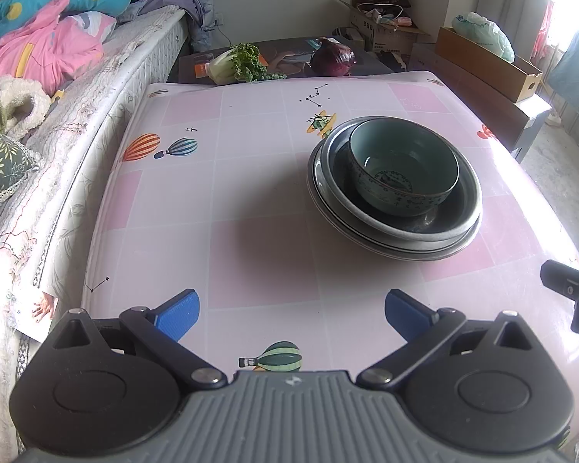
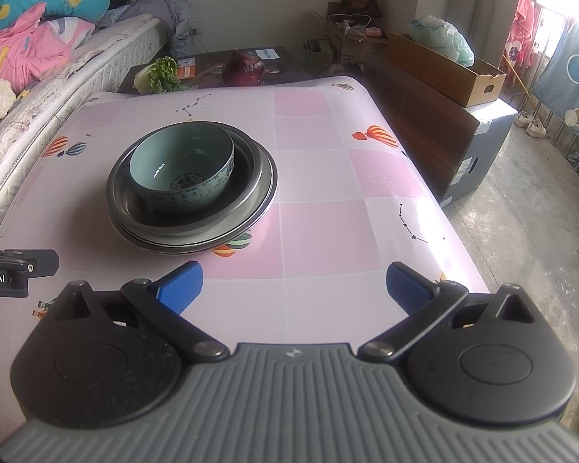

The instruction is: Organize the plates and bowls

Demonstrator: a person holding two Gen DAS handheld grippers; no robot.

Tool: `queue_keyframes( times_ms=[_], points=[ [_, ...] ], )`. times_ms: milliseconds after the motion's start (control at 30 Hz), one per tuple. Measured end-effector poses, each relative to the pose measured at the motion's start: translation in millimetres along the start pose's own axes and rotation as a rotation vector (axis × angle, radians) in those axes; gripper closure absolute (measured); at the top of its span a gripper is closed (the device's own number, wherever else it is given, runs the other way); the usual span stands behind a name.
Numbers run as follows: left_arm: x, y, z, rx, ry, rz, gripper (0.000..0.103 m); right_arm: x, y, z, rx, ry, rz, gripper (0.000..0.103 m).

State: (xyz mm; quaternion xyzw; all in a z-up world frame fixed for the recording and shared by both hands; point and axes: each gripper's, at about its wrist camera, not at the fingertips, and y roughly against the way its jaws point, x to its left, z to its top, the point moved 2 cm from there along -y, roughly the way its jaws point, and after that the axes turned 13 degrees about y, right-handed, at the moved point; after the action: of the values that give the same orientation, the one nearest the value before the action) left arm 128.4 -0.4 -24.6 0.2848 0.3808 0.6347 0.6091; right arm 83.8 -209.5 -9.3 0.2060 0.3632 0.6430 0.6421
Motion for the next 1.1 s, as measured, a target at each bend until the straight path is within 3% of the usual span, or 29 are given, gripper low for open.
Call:
queue_keyframes(
  times_ms=[1100],
  points=[
    [0.0,1.2,0.8,0.000,0.006,-0.004,0.000,4.0,-0.3,1.9,0.000,0.001,0.007,0.001]
  ],
)
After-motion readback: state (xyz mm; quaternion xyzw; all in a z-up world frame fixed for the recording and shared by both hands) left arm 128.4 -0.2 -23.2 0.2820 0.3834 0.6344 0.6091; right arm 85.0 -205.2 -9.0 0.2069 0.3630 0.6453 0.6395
